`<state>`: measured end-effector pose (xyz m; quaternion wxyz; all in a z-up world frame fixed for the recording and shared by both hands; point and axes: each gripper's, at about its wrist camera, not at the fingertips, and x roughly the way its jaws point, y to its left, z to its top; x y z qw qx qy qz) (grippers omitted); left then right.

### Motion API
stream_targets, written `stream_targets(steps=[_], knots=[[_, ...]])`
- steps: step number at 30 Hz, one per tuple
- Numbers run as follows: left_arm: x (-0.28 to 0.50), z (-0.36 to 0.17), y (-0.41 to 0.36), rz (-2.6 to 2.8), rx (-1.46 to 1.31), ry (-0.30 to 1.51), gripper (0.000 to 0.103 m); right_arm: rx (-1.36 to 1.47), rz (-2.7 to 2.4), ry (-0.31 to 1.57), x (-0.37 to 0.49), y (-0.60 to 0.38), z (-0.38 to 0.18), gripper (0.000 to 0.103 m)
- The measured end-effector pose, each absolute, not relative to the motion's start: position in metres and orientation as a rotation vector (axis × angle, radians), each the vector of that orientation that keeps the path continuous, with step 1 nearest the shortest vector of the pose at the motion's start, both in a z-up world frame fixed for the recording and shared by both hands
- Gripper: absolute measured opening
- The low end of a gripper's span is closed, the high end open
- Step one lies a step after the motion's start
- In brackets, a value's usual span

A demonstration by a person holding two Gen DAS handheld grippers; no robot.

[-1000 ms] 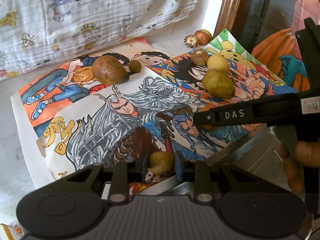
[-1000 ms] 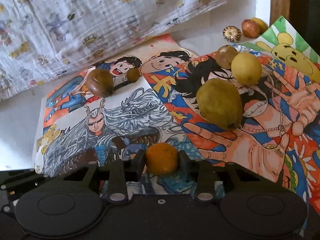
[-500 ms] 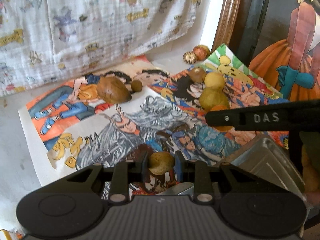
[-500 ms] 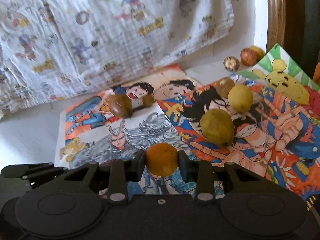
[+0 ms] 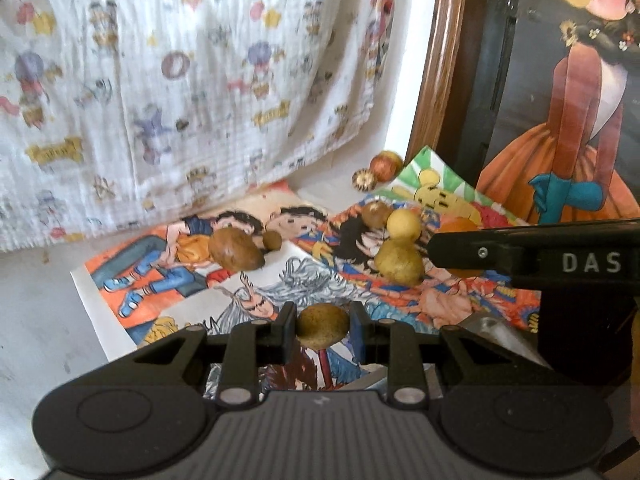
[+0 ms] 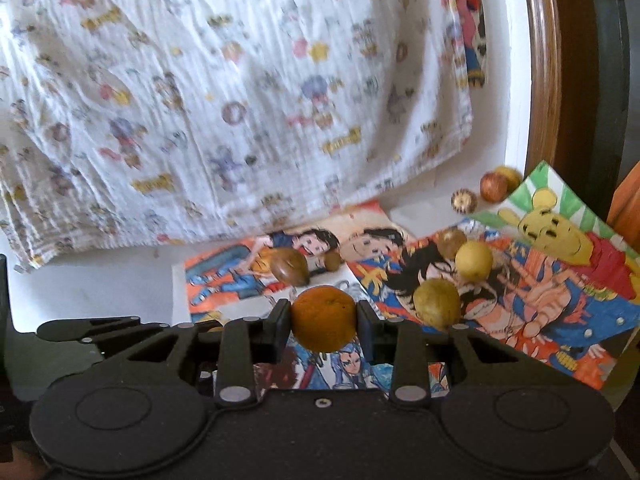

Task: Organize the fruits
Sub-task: 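Close left gripper on the small yellow fruit while right gripper grasps the orange, then carry the small yellow fruit in left tool while right tool carries the orange over the tray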

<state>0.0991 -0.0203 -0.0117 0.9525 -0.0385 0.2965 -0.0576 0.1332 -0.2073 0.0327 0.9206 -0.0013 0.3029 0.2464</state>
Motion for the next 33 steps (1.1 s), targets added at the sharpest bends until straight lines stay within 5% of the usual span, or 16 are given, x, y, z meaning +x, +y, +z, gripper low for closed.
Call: stream_targets(steps=[17,33], knots=[[0.025,0.036,-0.044,-0.153,-0.024,0.467,0.03,0.039,0.466,0.464,0.029,-0.246,0.084,0.037],[-0.022,0.033,-0.092,-0.257,0.03,0.458,0.03,0.104,0.361,0.48,-0.044,-0.299,0.061,0.037]])
